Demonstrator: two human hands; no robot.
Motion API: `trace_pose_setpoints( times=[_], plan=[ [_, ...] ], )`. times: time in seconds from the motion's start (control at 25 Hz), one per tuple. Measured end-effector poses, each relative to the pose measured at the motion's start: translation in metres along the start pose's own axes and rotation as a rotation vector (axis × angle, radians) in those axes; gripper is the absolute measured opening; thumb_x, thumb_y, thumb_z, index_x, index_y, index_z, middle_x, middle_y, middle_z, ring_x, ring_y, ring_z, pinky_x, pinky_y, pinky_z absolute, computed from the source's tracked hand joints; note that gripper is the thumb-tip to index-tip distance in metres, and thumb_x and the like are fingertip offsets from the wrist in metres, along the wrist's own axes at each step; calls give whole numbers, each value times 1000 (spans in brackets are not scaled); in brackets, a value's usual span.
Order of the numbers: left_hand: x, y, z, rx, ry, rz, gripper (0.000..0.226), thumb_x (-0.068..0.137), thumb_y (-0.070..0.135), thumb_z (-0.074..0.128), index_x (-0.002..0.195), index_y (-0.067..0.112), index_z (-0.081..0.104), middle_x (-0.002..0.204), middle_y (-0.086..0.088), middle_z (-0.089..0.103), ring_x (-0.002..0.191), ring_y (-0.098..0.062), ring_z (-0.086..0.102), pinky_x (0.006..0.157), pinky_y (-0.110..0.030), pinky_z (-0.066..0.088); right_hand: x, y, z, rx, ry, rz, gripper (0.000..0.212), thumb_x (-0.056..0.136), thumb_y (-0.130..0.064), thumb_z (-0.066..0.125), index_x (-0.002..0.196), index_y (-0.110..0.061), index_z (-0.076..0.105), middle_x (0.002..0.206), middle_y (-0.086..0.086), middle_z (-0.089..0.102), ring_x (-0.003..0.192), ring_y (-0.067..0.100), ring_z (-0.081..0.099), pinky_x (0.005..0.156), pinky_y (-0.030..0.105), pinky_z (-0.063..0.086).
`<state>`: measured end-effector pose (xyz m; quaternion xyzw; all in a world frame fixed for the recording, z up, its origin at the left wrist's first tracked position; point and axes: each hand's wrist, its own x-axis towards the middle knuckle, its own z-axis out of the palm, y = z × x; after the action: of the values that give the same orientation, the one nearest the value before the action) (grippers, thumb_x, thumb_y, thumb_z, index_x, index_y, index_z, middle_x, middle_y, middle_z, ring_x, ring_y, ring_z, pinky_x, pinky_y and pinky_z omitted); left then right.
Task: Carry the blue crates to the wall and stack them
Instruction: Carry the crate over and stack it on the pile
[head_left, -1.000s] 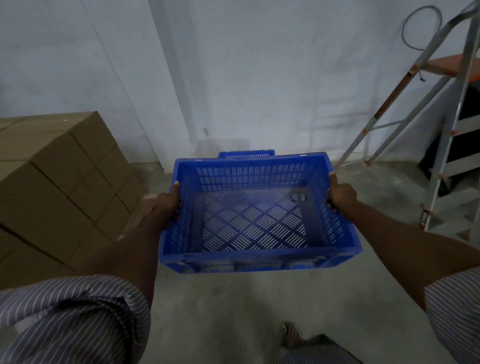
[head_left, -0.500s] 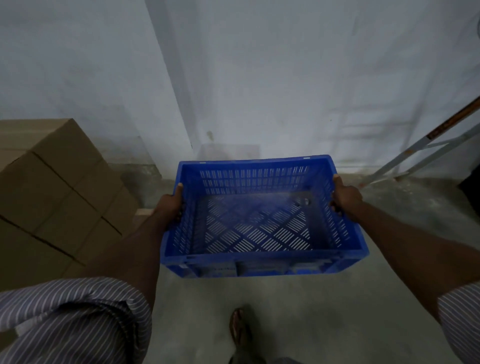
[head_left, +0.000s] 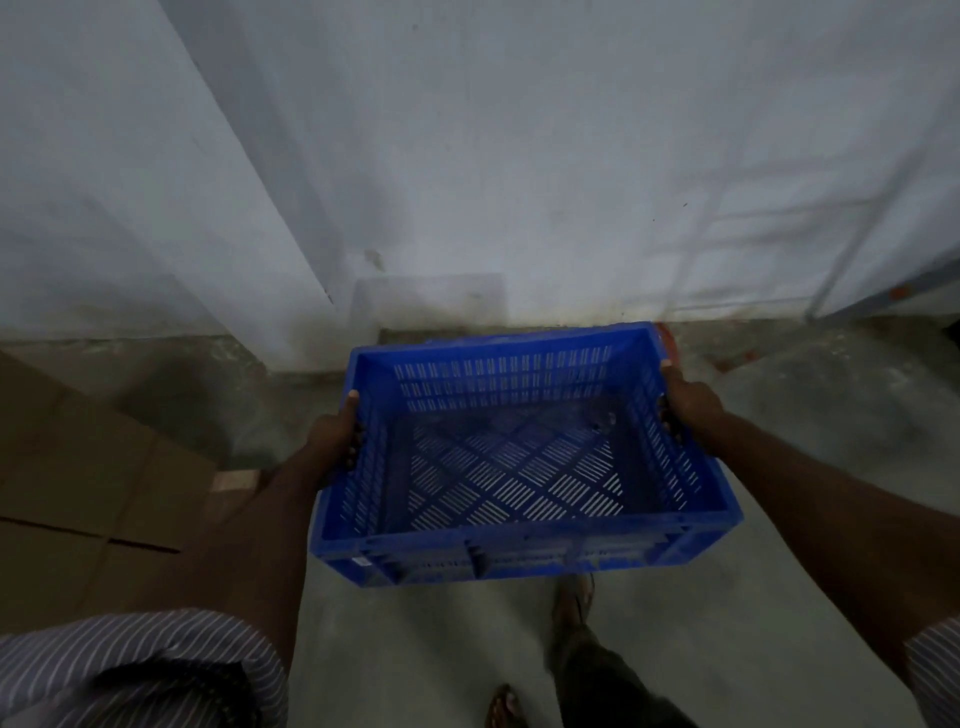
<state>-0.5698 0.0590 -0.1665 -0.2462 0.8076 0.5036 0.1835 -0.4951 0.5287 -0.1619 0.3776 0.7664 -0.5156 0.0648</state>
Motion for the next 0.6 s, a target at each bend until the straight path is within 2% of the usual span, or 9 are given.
trace_pose_setpoints(
  times=[0.24, 0.36, 0.44, 0.52, 0.6],
  plan=[
    [164, 44, 70, -14, 29, -12, 63, 92, 69, 51, 73, 10, 51, 61, -8, 47, 48, -21, 42, 48, -28, 39, 181, -26, 52, -56, -3, 70, 69, 97, -67, 35, 70, -9, 59, 68, 17, 61, 58, 30, 57, 62, 41, 49],
    [231, 62, 105, 6, 83, -25, 63, 93, 70, 49, 68, 12, 49, 60, -8, 47, 48, -22, 43, 50, -30, 41, 254, -40, 74, -87, 14, 86, 60, 101, -58, 36, 75, -9, 57, 68, 17, 57, 54, 28, 52, 55, 36, 44],
    [275, 69, 124, 14, 95, -17, 64, 92, 72, 49, 67, 13, 48, 59, -8, 48, 47, -22, 45, 50, -31, 42, 296, -51, 89, -114, 33, 24, 44, 103, -53, 36, 88, -15, 52, 71, 16, 56, 55, 27, 50, 54, 36, 42],
    [312, 80, 139, 24, 104, 0, 62, 95, 70, 46, 66, 15, 46, 59, -8, 46, 42, -18, 46, 46, -27, 41, 338, -60, 104, -133, 88, -60, 38, 99, -57, 36, 82, -25, 49, 76, 19, 56, 54, 26, 50, 52, 38, 44],
    [345, 85, 157, 53, 109, 31, 60, 98, 66, 44, 65, 16, 46, 59, -7, 47, 33, -10, 46, 40, -24, 40, 390, -41, 116, -200, 107, -77, 40, 88, -65, 32, 74, -32, 49, 89, 14, 63, 60, 12, 51, 62, 41, 51]
  ],
)
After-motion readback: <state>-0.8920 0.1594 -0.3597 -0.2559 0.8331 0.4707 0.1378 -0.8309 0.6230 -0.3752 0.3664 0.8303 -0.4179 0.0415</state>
